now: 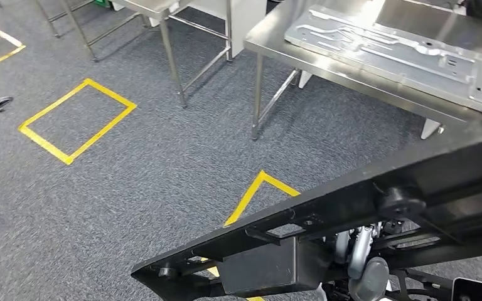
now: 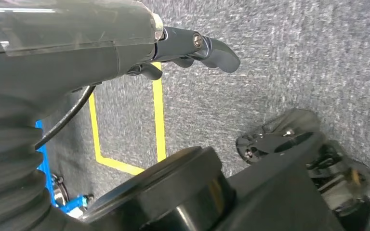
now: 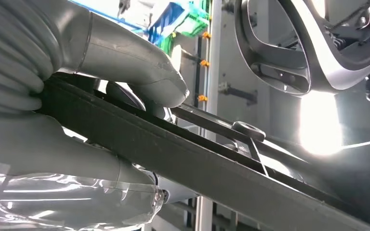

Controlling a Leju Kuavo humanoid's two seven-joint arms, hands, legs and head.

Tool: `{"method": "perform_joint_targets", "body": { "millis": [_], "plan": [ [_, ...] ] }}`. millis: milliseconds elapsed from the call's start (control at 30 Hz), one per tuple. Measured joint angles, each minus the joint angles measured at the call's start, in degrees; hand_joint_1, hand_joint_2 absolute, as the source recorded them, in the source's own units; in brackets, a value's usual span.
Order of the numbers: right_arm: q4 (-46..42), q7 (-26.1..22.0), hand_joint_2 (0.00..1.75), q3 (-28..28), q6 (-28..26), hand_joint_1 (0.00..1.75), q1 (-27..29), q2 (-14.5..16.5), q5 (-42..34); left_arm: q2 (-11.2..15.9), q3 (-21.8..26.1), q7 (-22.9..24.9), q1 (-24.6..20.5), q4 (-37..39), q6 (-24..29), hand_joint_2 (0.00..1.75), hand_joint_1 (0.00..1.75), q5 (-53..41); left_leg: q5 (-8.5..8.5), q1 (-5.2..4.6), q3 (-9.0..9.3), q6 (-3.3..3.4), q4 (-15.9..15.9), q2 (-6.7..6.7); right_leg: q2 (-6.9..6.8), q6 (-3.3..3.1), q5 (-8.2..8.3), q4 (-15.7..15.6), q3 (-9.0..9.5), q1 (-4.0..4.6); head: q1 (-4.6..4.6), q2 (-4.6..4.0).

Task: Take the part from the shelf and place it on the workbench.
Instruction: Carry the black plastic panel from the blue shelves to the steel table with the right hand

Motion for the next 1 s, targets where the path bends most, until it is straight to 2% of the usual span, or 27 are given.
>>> {"method": "perform_joint_targets", "body": {
  "millis": [33,100,133,167,200,233,300,333,367,400,433,467,533,600,633,667,700,733,767,833,867,900,933,967,1000],
  "plan": [
    [0.03,0.00,1.75,0.01,0.13,1.75,-0.07,0.01,-0.01,0.01,0.01,-0.03,0.01,-0.01,0.05,1.75,0.00,0.01,-1.26,0.09,-0.82,-0.27,2.00,-1.26,0.54,-0.26,0.14,-0.29,0.17,-0.27,-0.07,0.00],
    [0.20,0.00,1.75,0.03,0.33,1.75,-0.17,0.01,-0.03,0.06,0.08,-0.16,0.06,-0.01,0.20,1.75,0.00,0.07,-4.74,0.37,-4.14,-0.66,8.97,-3.62,1.61,-0.57,0.20,-0.38,0.26,-0.44,-0.19,0.00],
    [0.32,0.00,1.75,0.02,0.36,1.75,-0.16,0.01,-0.02,0.09,0.13,-0.20,-0.04,-0.02,0.27,1.75,0.00,0.11,-5.99,0.45,-5.86,-0.82,12.46,-3.99,2.23,-0.61,0.19,-0.33,0.27,-0.45,-0.19,0.00],
    [0.45,0.00,1.75,0.01,0.37,1.75,-0.14,0.01,-0.01,0.13,0.20,-0.22,-0.18,-0.02,0.34,1.75,0.00,0.15,-6.25,0.50,-6.94,-0.96,14.55,-4.11,2.86,-0.62,0.17,-0.25,0.30,-0.47,-0.18,-0.01],
    [0.56,0.00,1.75,0.01,0.38,1.75,-0.13,0.01,0.01,0.15,0.24,-0.20,-0.30,-0.02,0.38,1.75,0.00,0.16,-5.34,0.57,-7.07,-1.07,14.57,-4.16,3.54,-0.57,0.13,-0.13,0.33,-0.53,-0.18,-0.01],
    [0.63,0.00,1.75,0.01,0.38,1.75,-0.12,0.01,0.02,0.15,0.27,-0.17,-0.35,-0.02,0.43,1.75,0.00,0.14,-3.44,0.69,-6.25,-1.15,12.49,-4.26,4.30,-0.47,0.05,0.04,0.36,-0.61,-0.18,-0.01],
    [0.68,0.00,1.75,0.01,0.38,1.75,-0.14,0.01,0.03,0.15,0.32,-0.07,-0.15,-0.02,0.50,1.75,0.00,0.04,0.52,1.01,-3.32,-1.22,5.33,-5.57,5.78,-0.04,-0.20,0.62,0.24,-0.72,-0.18,0.00],
    [0.69,0.01,1.75,0.02,0.39,1.75,-0.16,0.02,0.04,0.14,0.34,-0.02,-0.01,-0.01,0.52,1.75,0.00,0.00,1.42,1.14,-2.15,-1.06,2.46,-6.39,6.47,0.25,-0.26,0.96,-0.01,-0.74,-0.20,0.00],
    [0.72,0.01,1.75,0.02,0.39,1.75,-0.15,0.02,0.05,0.14,0.37,0.02,0.09,-0.01,0.52,1.75,0.00,-0.02,1.62,1.18,-1.53,-0.82,0.88,-7.05,6.97,0.59,-0.23,1.20,-0.31,-0.76,-0.18,0.00],
    [0.75,0.01,1.75,0.01,0.40,1.75,-0.14,0.02,0.07,0.13,0.38,0.04,0.12,-0.01,0.52,1.75,0.00,-0.02,1.34,1.08,-1.38,-0.48,0.50,-7.30,7.41,0.93,-0.09,1.27,-0.60,-0.79,-0.19,0.00],
    [0.78,0.01,1.75,0.00,0.40,1.75,-0.11,0.02,0.08,0.12,0.39,0.04,0.08,-0.01,0.52,1.75,0.00,-0.02,1.40,1.09,-1.30,-0.01,0.23,-7.02,7.81,1.29,0.07,1.23,-0.81,-0.84,-0.19,0.00],
    [0.79,0.01,1.75,-0.03,0.40,1.75,-0.08,0.01,0.08,0.08,0.39,0.04,0.02,-0.02,0.51,1.75,0.00,-0.03,1.60,1.09,-1.26,0.39,0.09,-6.61,7.64,1.62,0.09,1.24,-0.89,-0.88,-0.18,0.00],
    [0.79,0.01,1.75,-0.07,0.40,1.75,-0.10,0.01,0.07,-0.01,0.39,0.04,-0.04,-0.02,0.49,1.75,0.00,-0.09,1.92,1.21,-1.10,1.16,-0.35,-5.70,5.67,2.26,-1.18,3.15,-1.78,-0.81,0.08,-0.01],
    [0.81,0.01,1.75,-0.09,0.40,1.75,-0.12,0.01,0.05,-0.03,0.40,0.08,0.09,-0.02,0.49,1.75,0.00,-0.17,1.94,1.16,-1.05,1.58,-0.50,-4.60,3.24,2.77,-4.25,9.20,-4.74,-0.91,0.39,-0.01],
    [0.84,0.01,1.75,-0.10,0.41,1.75,-0.10,0.01,0.05,-0.02,0.42,0.11,0.18,-0.02,0.49,1.75,0.00,-0.20,1.86,1.11,-1.05,1.69,-0.50,-3.96,2.76,2.95,-5.64,12.88,-6.64,-1.03,0.41,0.00],
    [0.88,0.01,1.75,-0.13,0.42,1.75,-0.07,0.01,0.05,0.00,0.43,0.14,0.25,-0.02,0.49,1.75,0.00,-0.21,1.76,1.06,-1.01,1.73,-0.49,-3.32,2.53,3.06,-6.23,15.55,-8.08,-1.14,0.41,0.00],
    [0.91,0.01,1.75,-0.16,0.42,1.75,-0.05,0.01,0.05,0.02,0.44,0.17,0.28,-0.02,0.49,1.75,0.00,-0.23,1.61,1.02,-0.90,1.74,-0.49,-2.67,2.38,3.09,-5.80,16.35,-8.59,-1.23,0.41,0.00],
    [0.93,0.00,1.75,-0.19,0.41,1.75,-0.02,0.01,0.05,0.02,0.44,0.19,0.28,-0.02,0.49,1.75,0.00,-0.28,1.44,0.98,-0.69,1.69,-0.49,-2.08,2.15,3.00,-4.38,14.92,-7.92,-1.28,0.42,0.00],
    [0.93,0.00,1.75,-0.22,0.40,1.75,-0.01,0.01,0.05,0.02,0.45,0.20,0.28,-0.02,0.48,1.75,0.00,-0.35,1.24,0.94,-0.38,1.60,-0.51,-1.53,1.63,2.77,-2.35,11.52,-6.17,-1.24,0.42,0.00],
    [0.91,0.01,1.75,-0.23,0.40,1.75,-0.01,0.01,0.06,0.00,0.45,0.21,0.29,-0.02,0.45,1.75,0.00,-0.54,0.73,0.76,0.23,1.19,-0.53,-0.56,-0.60,2.00,0.10,4.13,-2.24,-0.66,0.41,0.00],
    [0.88,0.01,1.75,-0.24,0.40,1.75,-0.01,0.01,0.06,-0.01,0.45,0.22,0.31,-0.02,0.44,1.75,0.00,-0.62,0.47,0.66,0.43,0.90,-0.56,-0.13,-1.37,1.62,0.39,1.92,-1.12,-0.32,0.40,0.00],
    [0.86,0.01,1.75,-0.26,0.40,1.75,0.00,0.01,0.06,-0.02,0.45,0.22,0.31,-0.02,0.43,1.75,0.00,-0.66,0.24,0.57,0.60,0.58,-0.66,0.34,-1.66,1.32,0.09,1.07,-0.74,-0.02,0.39,0.00],
    [0.83,0.01,1.75,-0.28,0.39,1.75,0.01,0.01,0.06,-0.02,0.45,0.23,0.29,-0.02,0.42,1.75,0.00,-0.68,0.07,0.51,0.83,0.29,-0.84,0.81,-1.15,1.08,-0.03,0.94,-0.76,0.10,0.40,0.00],
    [0.78,0.00,1.75,-0.32,0.38,1.75,0.06,0.02,0.05,-0.02,0.44,0.25,0.24,-0.04,0.43,1.75,0.00,-0.69,-0.14,0.50,1.11,-0.01,-0.99,1.09,-0.52,0.86,-0.01,0.69,-0.58,-0.13,0.36,0.00],
    [0.70,0.00,1.75,-0.37,0.34,1.75,0.10,0.05,0.01,0.00,0.44,0.25,0.18,-0.07,0.44,1.75,0.00,-0.71,-0.49,0.52,1.31,-0.30,-0.71,0.56,0.01,0.63,0.00,0.34,-0.25,-0.37,0.31,0.00]
  ]
}}
